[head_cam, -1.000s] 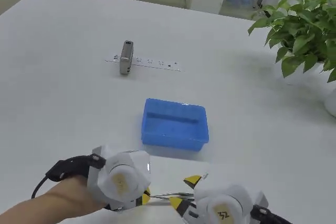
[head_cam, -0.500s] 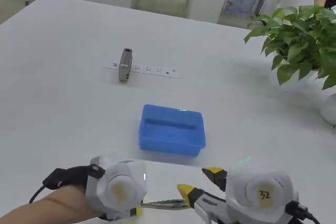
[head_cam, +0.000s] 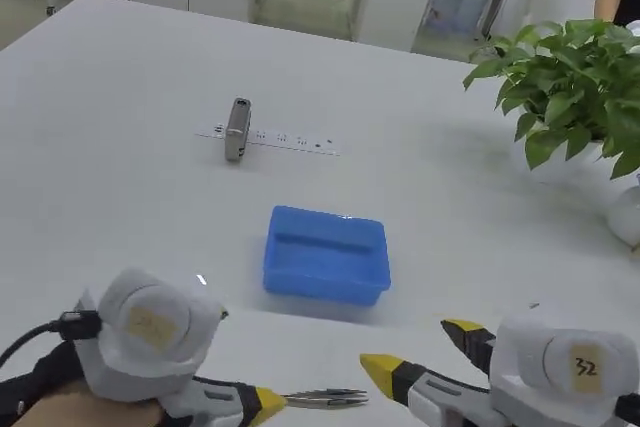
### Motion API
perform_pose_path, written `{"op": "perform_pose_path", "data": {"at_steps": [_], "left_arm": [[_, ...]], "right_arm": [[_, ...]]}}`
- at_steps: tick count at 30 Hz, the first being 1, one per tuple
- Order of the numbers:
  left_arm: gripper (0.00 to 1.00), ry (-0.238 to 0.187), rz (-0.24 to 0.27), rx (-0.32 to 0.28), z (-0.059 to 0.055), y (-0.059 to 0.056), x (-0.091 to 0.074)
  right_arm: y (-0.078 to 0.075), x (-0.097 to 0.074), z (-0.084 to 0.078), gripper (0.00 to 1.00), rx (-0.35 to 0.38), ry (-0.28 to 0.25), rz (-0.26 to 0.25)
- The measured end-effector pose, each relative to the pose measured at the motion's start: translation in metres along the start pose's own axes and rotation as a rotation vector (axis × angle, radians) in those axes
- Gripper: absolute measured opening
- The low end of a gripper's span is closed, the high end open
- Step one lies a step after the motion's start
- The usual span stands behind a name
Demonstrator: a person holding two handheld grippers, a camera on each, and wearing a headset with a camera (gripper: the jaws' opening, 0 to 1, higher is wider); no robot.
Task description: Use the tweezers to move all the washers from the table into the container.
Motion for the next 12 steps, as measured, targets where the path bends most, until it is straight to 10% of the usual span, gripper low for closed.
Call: {"op": "perform_pose_path", "data": {"at_steps": [12], "left_arm": [[0.99, -0.001, 0.182, -0.086, -0.005, 0.012, -0.018]], "right_arm": [[-0.007, -0.006, -0.003, 0.96, 0.045, -0.028, -0.047]]}}
Point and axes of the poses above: the centre of the closed fingertips' face, and the gripper's own axes: x roughly forward along the fingers, y roughly to its left, z roughly out of its top, the point moved 10 cm from there along -x, roughly backward along the fingers, and after that the axes turned 15 degrees about z, right-handed, at the moved point
